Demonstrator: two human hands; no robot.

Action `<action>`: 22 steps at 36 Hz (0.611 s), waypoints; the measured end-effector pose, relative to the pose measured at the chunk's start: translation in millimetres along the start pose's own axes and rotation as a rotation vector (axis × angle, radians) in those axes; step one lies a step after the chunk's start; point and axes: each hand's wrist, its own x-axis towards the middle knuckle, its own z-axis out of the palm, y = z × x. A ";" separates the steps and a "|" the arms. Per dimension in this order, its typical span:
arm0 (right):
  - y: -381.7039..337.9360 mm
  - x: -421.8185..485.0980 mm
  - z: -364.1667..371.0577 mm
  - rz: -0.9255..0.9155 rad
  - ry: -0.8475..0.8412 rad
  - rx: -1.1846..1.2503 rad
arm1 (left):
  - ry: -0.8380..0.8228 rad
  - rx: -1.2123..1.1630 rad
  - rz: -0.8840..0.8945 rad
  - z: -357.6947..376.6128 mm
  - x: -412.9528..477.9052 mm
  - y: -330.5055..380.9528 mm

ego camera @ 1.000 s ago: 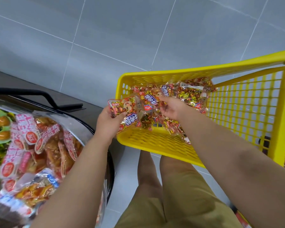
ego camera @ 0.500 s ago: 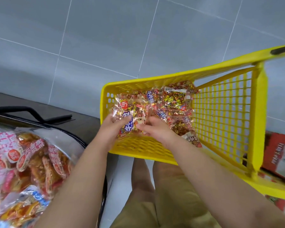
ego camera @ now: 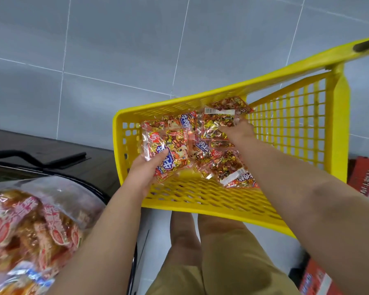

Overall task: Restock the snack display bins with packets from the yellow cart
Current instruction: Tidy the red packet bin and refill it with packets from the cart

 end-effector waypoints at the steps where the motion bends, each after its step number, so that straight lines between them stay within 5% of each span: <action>1: 0.6 0.4 1.5 -0.003 0.011 -0.084 | 0.010 -0.003 0.001 0.1 0.4 0.6; 4: 0.2 -1.8 5.7 -0.055 0.083 -0.226 | -0.003 0.006 0.017 0.6 -0.3 2.9; 10: -2.8 -20.9 7.9 -0.063 -0.104 0.267 | 0.013 -0.013 0.024 -2.1 -6.1 9.0; 22: -20.3 -148.0 -25.6 -0.396 -0.153 0.338 | 0.026 -0.095 0.092 -12.2 -71.2 28.0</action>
